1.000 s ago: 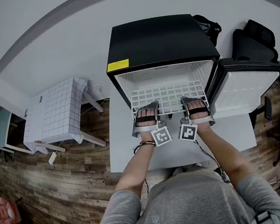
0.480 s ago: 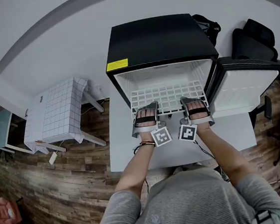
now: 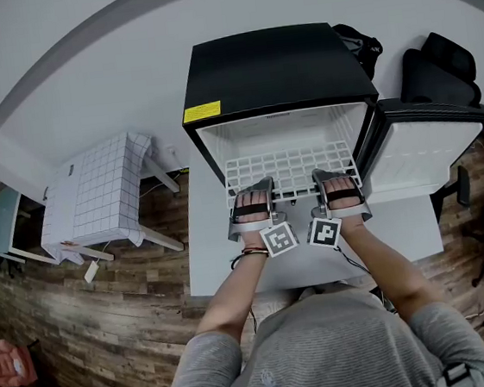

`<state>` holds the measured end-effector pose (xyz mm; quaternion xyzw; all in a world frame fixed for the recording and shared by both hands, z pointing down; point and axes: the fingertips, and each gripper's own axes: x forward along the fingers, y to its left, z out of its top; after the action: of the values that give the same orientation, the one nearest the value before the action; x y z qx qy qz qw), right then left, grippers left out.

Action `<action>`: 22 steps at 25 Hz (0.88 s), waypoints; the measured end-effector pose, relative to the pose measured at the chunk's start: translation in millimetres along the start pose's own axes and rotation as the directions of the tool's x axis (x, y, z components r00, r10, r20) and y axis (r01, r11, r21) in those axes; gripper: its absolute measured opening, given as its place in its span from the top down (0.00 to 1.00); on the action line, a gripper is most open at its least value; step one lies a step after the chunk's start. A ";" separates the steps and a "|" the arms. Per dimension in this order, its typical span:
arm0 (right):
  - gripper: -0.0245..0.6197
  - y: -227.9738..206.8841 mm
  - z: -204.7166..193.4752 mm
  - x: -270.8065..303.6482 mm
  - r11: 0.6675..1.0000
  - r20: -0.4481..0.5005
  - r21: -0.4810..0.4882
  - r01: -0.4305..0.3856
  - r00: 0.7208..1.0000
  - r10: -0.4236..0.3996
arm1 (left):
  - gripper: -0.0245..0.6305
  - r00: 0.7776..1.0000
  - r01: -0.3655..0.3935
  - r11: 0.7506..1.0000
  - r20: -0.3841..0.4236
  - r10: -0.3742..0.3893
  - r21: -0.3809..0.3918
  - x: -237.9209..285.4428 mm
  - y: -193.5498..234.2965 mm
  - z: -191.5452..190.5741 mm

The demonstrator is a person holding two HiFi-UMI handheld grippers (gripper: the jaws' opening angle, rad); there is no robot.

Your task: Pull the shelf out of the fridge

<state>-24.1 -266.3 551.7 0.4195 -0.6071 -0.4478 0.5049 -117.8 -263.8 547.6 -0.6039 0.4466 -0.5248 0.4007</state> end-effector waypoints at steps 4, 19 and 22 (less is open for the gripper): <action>0.89 -1.3 -4.5 -0.1 1.000 -0.023 -0.023 0.011 1.000 -0.012 | 0.89 1.000 -0.005 1.000 -0.004 0.005 -0.009 -1.6 0.6 0.1; 0.89 -0.7 -4.9 -7.6 1.000 -0.027 -0.021 0.017 0.999 -0.017 | 0.89 1.000 0.006 1.000 0.012 -0.006 -0.021 -8.9 -0.4 0.9; 0.89 -0.4 -6.0 -9.9 1.000 -0.027 -0.023 0.019 0.999 -0.020 | 0.89 0.999 -0.037 0.999 0.019 0.037 -0.019 -12.4 4.2 3.0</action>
<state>-16.8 -257.6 549.5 0.4255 -0.5910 -0.4539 0.5134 -115.9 -253.1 539.8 -0.6043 0.4587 -0.5072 0.4089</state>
